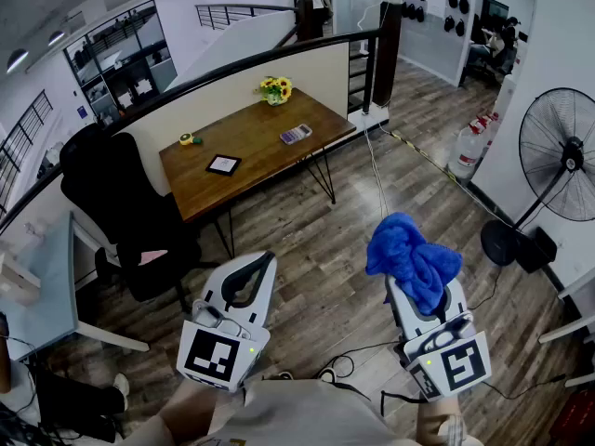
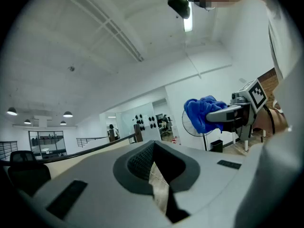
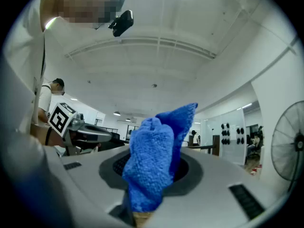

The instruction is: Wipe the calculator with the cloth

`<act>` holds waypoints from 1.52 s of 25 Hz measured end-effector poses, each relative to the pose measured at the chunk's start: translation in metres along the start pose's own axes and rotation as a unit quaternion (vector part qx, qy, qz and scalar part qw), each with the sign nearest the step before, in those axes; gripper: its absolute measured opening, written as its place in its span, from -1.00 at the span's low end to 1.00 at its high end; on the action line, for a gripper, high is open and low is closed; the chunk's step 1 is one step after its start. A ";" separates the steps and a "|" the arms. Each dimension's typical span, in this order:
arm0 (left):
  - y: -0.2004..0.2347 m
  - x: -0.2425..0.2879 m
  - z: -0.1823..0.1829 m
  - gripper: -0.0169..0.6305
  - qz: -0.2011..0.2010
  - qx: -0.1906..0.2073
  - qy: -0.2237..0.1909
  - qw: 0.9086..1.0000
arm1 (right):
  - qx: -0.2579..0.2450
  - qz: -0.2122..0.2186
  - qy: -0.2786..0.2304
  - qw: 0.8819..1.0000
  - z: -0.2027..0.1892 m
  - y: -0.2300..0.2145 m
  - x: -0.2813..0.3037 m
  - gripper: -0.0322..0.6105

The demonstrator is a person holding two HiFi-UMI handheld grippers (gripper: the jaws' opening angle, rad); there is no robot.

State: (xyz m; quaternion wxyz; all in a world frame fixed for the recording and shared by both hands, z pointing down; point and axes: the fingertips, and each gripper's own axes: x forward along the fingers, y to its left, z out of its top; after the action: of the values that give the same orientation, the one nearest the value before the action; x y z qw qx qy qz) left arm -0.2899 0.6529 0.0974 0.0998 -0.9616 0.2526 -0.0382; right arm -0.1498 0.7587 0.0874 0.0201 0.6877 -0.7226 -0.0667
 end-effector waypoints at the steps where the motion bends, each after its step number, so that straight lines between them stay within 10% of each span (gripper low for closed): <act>1: -0.001 0.001 -0.002 -0.94 -0.001 0.000 0.001 1.000 | 0.008 0.000 -0.005 1.000 0.000 -0.002 -0.001 -0.48; 17: -0.027 0.021 -0.010 -0.91 0.005 -0.017 -0.007 1.000 | 0.034 0.024 0.003 0.999 -0.024 -0.024 -0.009 -0.47; 19: -0.030 0.024 -0.011 -0.03 0.000 -0.019 -0.010 1.000 | 0.040 0.028 0.006 0.999 -0.028 -0.026 -0.008 -0.47; 21: -0.029 0.029 -0.010 0.29 0.007 -0.013 -0.016 1.000 | 0.043 0.031 0.009 0.999 -0.031 -0.030 -0.005 -0.47; 38: 0.035 0.107 -0.034 0.41 0.034 0.007 -0.021 0.999 | 0.045 0.034 0.014 0.998 -0.055 -0.079 0.095 -0.47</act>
State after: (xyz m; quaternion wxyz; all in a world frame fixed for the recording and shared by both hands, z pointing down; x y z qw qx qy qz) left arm -0.2177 0.5644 0.1255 0.1128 -0.9523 0.2831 -0.0158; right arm -0.0703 0.6568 0.1260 0.0010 0.6635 -0.7478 -0.0238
